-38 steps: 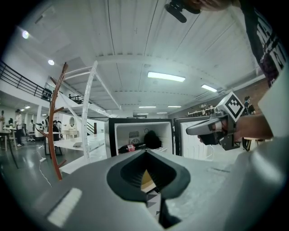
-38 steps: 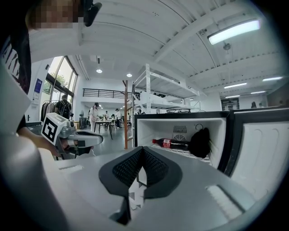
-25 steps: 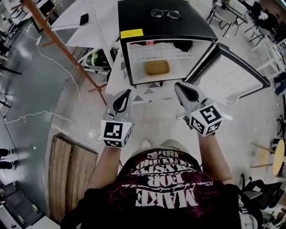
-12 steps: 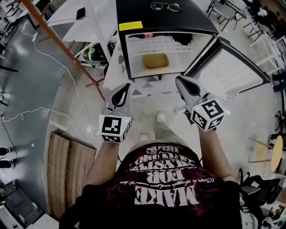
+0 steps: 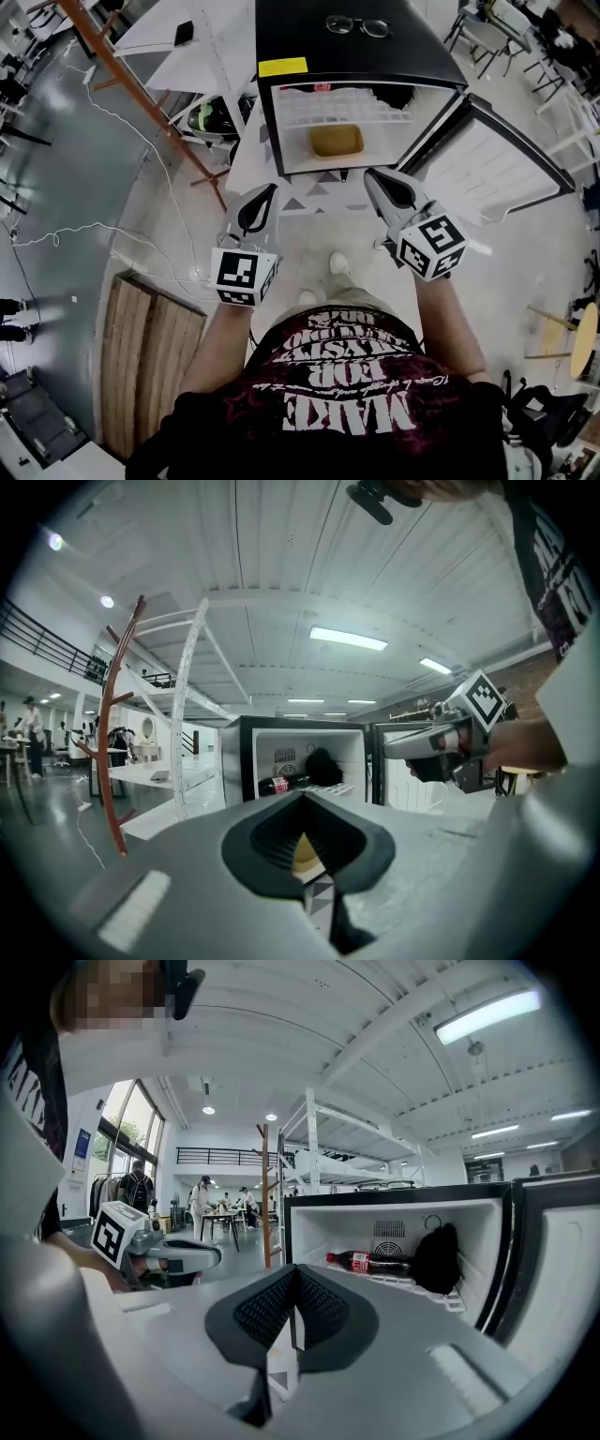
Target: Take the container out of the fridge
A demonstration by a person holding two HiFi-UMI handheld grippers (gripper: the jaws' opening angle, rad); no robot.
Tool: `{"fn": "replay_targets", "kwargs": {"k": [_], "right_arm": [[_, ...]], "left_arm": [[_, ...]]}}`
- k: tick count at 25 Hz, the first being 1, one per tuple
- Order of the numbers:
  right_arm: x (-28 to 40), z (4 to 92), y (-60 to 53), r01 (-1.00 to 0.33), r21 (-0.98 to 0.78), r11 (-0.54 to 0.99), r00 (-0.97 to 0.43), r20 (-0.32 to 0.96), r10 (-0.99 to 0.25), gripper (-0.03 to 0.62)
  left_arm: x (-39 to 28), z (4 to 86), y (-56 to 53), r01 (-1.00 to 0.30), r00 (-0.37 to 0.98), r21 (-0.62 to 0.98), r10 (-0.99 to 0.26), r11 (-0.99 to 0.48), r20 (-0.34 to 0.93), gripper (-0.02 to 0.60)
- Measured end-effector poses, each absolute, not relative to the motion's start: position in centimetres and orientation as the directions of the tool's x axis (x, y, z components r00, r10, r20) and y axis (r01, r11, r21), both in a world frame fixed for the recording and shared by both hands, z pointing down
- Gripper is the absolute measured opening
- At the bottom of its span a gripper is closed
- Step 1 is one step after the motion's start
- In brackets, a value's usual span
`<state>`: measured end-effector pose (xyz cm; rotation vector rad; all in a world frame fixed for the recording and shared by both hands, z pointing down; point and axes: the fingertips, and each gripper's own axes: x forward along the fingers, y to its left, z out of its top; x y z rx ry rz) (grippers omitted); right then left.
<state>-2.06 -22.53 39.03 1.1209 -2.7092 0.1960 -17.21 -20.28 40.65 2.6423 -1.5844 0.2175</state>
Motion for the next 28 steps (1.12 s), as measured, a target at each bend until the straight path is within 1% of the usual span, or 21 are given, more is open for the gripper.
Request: {"fn": "replay_targets", "kwargs": {"k": [10,28], "right_arm": [[0.4,39.4,-24.7,-0.720,-0.070,0.691,-0.684,0.241,-0.689,0.017],[1.7,41.5,-28.7,-0.704,-0.108,0.702,-0.701,0.268,-0.661,0.017]], "left_arm": [[-14.6,40.6,-22.4,-0.871,0.481,-0.029,-0.862,-0.491,0.158,0.000],[-12.8,42.6,-26.3,-0.875,0.470,-0.015,-0.857,-0.483,0.211,0.000]]}}
